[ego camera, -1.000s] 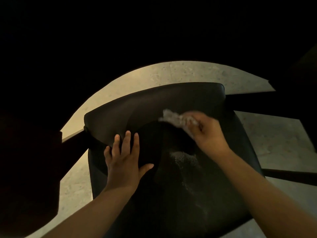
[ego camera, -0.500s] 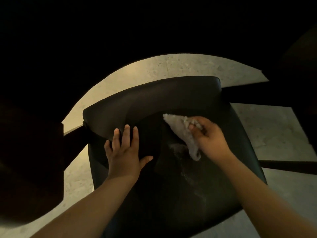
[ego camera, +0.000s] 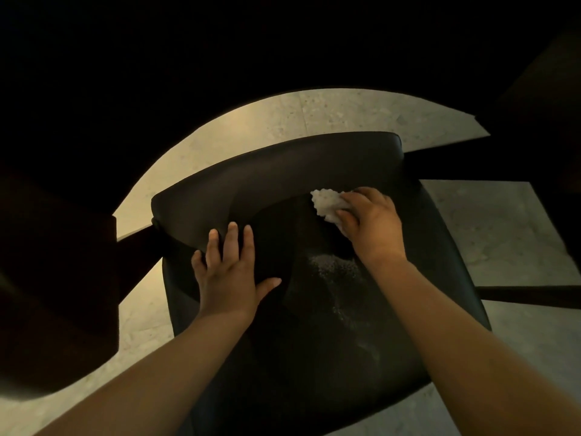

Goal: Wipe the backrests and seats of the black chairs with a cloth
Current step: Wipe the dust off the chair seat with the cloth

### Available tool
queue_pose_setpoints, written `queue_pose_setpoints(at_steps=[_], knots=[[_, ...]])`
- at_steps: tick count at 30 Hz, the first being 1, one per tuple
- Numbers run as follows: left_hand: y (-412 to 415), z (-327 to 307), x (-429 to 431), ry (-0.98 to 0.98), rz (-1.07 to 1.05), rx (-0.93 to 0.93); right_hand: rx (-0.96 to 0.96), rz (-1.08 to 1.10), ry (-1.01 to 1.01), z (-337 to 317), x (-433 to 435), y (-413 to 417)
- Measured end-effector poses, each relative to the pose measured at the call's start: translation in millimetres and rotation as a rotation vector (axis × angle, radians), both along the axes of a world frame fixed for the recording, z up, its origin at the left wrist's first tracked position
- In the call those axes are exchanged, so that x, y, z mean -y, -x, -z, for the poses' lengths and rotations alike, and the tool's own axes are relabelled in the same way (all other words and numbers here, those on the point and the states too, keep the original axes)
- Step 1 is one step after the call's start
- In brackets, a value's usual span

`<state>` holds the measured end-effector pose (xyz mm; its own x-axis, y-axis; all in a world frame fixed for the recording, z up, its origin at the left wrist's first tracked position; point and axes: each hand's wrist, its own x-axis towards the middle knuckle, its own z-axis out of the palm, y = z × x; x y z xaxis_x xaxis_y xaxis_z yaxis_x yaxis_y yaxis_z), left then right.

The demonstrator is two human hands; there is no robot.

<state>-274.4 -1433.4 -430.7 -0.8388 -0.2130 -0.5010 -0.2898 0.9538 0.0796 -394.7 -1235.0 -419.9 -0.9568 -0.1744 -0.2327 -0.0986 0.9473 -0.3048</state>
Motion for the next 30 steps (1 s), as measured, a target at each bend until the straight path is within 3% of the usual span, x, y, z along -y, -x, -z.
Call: queue_pose_setpoints(at_steps=[6,11,15,20,25,30], knots=[[-0.3,0.4,1.0,0.006,0.022,-0.014,-0.221,-0.041,0.178,-18.9,30.0,63.2],[-3.2,6.4,1.2,-0.019,0.007,-0.085,-0.004,-0.096,0.047,11.8,56.1,93.4],[-3.0,8.8,1.4,-0.016,0.007,-0.036,-0.018,-0.129,0.203,20.7,32.8,41.3],[0.5,0.8,-0.7,0.01,0.015,0.009,0.095,-0.233,0.302,0.0,-19.1,-34.6],[-1.5,1.2,0.2,0.0,0.003,-0.031,0.017,-0.187,0.337,-13.3,1.6,-6.8],[-1.4,-1.0,3.0,0.011,0.028,-0.007,0.069,-0.144,0.283,12.7,40.4,-1.5]])
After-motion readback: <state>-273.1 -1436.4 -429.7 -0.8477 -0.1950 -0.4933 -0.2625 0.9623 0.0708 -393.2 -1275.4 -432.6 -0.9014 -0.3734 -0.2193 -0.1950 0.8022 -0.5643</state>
